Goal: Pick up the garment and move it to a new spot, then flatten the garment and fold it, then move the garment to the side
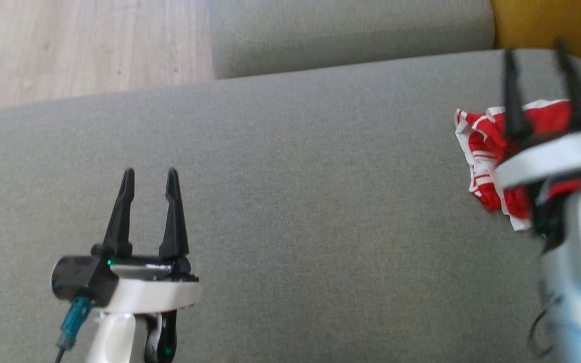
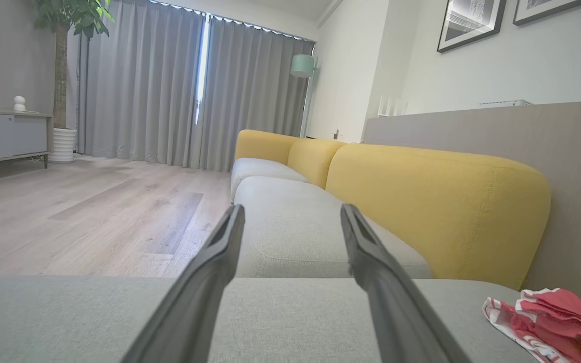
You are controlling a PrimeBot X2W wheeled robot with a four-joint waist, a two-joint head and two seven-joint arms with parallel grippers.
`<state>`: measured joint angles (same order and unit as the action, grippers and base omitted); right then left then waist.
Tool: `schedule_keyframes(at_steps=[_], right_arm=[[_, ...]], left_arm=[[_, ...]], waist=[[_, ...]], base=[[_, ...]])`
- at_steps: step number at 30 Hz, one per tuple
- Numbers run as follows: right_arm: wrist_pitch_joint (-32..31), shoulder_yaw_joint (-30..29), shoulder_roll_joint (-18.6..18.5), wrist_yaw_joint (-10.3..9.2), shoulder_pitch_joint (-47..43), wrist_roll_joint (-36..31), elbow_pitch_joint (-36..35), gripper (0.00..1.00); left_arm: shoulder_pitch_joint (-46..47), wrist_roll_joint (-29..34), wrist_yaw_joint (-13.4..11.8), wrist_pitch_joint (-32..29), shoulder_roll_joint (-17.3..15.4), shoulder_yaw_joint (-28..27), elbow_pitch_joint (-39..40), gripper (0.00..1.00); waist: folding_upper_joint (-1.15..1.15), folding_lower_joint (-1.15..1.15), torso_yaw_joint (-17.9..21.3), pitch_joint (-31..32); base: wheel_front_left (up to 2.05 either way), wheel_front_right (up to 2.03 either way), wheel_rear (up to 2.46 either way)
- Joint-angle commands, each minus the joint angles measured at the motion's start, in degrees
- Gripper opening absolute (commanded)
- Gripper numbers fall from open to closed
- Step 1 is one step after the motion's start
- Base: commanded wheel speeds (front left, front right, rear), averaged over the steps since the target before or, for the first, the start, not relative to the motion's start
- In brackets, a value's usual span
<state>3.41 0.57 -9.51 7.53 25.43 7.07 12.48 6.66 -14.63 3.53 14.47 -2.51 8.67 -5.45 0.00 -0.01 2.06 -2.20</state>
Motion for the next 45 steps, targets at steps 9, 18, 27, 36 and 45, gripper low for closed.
schedule_keyframes(at_steps=[9, 18, 27, 36, 45], right_arm=[[8.76, -0.37, 6.54, -0.04, -11.85, 2.74, -0.26, 1.00], [11.55, 2.51, 6.62, -0.04, -17.57, 7.21, 4.50, 1.00], [11.57, 3.16, 6.62, -0.04, -18.99, 7.34, 2.23, 1.00], [11.58, 3.41, 6.63, -0.04, -18.93, 6.96, 2.04, 1.00], [11.58, 4.09, 6.63, -0.04, -18.71, 7.15, 2.93, 1.00]], left_arm=[[-2.01, -0.71, -1.08, 0.52, -0.37, -2.26, 0.93, 1.00], [-5.31, -2.54, -1.62, 0.52, -0.37, -2.00, -0.89, 1.00], [-6.31, -3.65, -0.71, 0.52, -0.37, -2.51, -2.06, 1.00], [-5.94, -4.46, -0.50, 0.52, -0.37, -2.79, -3.22, 1.00], [-5.86, -6.59, -0.63, 0.52, -0.37, -3.09, -4.37, 1.00]], waist=[[0.00, 0.01, -1.65, 3.03], [0.00, 0.01, -2.24, 4.10], [0.00, 0.01, -2.27, 4.34], [0.00, 0.01, -2.57, 4.08], [0.00, 0.01, -2.41, 4.16]], base=[[0.00, 0.00, 0.00], [0.00, 0.00, 0.00], [0.00, 0.00, 0.00], [0.00, 0.00, 0.00], [0.00, 0.00, 0.00]])
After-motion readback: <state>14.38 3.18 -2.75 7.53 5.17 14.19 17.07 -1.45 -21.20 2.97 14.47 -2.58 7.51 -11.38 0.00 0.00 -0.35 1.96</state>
